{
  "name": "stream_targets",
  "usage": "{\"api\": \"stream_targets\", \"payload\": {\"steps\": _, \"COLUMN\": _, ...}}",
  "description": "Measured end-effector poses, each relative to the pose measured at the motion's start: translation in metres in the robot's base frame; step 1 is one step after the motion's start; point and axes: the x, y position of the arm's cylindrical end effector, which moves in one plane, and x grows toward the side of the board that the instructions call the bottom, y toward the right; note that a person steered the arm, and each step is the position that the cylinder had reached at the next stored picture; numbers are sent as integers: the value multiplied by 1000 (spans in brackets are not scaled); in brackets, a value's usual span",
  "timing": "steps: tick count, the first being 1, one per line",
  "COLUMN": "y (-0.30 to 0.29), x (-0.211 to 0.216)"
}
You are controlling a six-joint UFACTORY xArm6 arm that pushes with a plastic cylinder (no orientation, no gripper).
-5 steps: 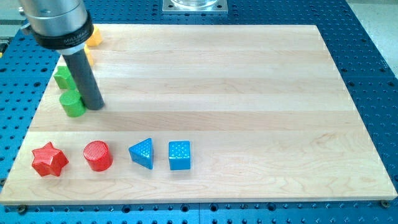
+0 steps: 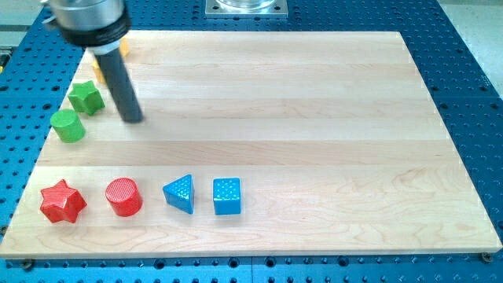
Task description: Move your arm to the right of the heart
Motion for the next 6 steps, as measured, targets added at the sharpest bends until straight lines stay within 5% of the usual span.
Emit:
{"api": "stream_targets", "payload": {"steps": 2, "y": 9, "x": -51}}
{"api": "stream_targets", "payload": {"steps": 6, "y": 23, "x": -51}}
